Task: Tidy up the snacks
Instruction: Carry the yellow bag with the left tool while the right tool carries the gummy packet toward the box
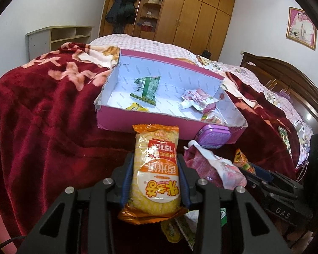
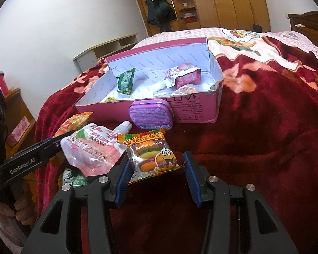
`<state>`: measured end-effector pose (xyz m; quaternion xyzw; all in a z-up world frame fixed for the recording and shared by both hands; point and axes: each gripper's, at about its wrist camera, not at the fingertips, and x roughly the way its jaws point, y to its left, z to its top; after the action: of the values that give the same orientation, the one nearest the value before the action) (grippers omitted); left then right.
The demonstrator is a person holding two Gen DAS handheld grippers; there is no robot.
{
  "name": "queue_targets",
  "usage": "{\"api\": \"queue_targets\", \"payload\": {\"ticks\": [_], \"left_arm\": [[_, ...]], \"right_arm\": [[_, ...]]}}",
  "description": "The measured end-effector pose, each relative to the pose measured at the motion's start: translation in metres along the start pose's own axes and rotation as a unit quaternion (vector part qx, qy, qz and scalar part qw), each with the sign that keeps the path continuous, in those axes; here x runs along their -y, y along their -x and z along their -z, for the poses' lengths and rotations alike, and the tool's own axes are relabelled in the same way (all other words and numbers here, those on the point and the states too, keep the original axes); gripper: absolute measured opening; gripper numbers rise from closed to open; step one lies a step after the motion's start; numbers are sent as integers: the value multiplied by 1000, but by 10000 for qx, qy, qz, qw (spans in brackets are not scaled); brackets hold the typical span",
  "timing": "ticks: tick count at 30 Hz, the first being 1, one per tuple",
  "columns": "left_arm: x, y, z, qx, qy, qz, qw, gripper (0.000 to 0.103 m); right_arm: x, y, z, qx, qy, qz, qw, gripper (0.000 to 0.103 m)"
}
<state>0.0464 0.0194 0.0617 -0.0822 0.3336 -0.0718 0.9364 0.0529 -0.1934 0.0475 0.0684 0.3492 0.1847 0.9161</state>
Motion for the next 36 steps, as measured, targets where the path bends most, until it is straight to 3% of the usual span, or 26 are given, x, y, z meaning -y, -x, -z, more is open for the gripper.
{"api": "queue_targets", "payload": {"ticks": [36], "left_arm": [[-2,-2,-38,341,-158,-171,9991,40]], "right_arm": [[-3,12,-33,256,267,-115,9992,49]]}}
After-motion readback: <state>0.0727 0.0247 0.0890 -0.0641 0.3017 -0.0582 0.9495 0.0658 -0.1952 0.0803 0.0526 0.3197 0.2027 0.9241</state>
